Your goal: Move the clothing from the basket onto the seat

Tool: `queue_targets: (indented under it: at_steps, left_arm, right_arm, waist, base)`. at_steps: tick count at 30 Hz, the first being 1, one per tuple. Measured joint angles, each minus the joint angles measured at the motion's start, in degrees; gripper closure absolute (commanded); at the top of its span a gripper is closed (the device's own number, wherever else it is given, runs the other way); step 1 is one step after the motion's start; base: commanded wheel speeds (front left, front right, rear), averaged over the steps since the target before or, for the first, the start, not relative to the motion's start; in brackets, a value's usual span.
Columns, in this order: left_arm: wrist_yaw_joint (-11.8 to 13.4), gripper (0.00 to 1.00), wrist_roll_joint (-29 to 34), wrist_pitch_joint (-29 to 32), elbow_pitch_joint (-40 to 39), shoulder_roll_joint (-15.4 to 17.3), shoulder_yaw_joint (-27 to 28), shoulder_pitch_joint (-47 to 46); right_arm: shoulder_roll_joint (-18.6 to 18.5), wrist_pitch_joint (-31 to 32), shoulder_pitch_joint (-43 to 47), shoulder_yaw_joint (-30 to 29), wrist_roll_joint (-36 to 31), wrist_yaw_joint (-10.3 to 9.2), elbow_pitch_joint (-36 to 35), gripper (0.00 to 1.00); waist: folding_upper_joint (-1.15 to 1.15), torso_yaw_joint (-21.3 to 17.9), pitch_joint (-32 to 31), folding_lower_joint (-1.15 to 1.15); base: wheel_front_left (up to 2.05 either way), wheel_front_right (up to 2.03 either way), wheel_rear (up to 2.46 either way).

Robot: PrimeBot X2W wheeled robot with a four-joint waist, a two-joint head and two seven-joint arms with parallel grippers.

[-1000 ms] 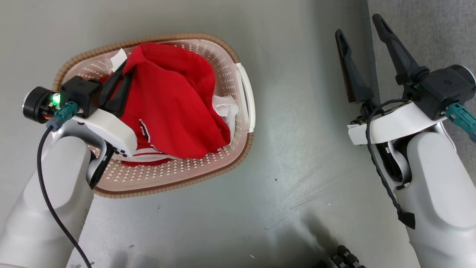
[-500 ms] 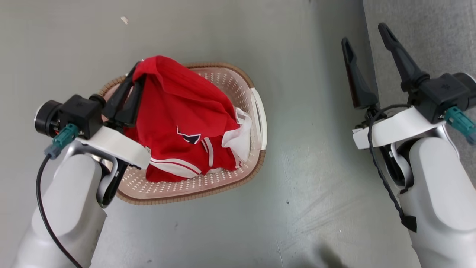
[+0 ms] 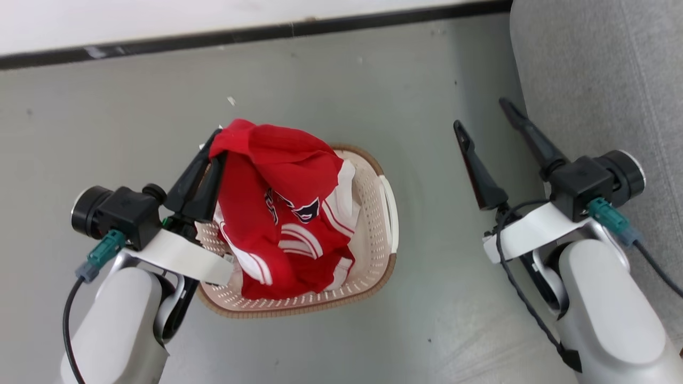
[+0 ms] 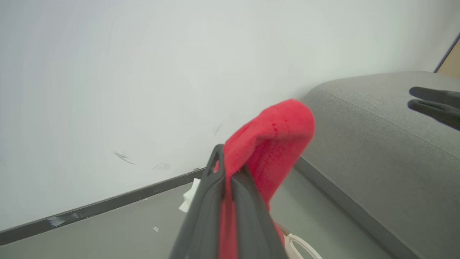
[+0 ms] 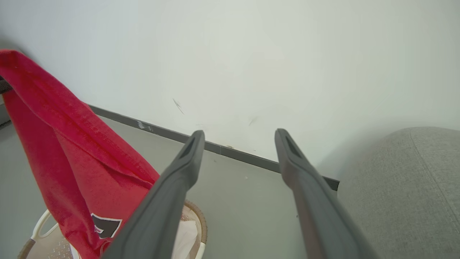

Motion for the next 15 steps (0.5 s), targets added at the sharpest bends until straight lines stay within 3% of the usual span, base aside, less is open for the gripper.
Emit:
queue_targets:
  at_steps: [6,15]
  left_arm:
    - [-0.03,1.0,0.09,0.0,-2.05,-0.54,-0.33,3.22]
    - [-0.37,1.0,0.1,0.0,-3.92,-0.91,-2.88,7.24]
  right_arm:
    - [-0.78,0.0,1.65,4.13,0.03,0.0,0.01,0.0]
    - [-2.49,0.0,3.55,16.47,1.91,0.02,1.3,0.0]
  waist:
    - [0.0,1.32,-4.96,0.0]
    - [0.0,3.27,-12.62,0.0]
  base:
    - [0.0,0.0,0.0]
    - [0.0,0.0,0.0]
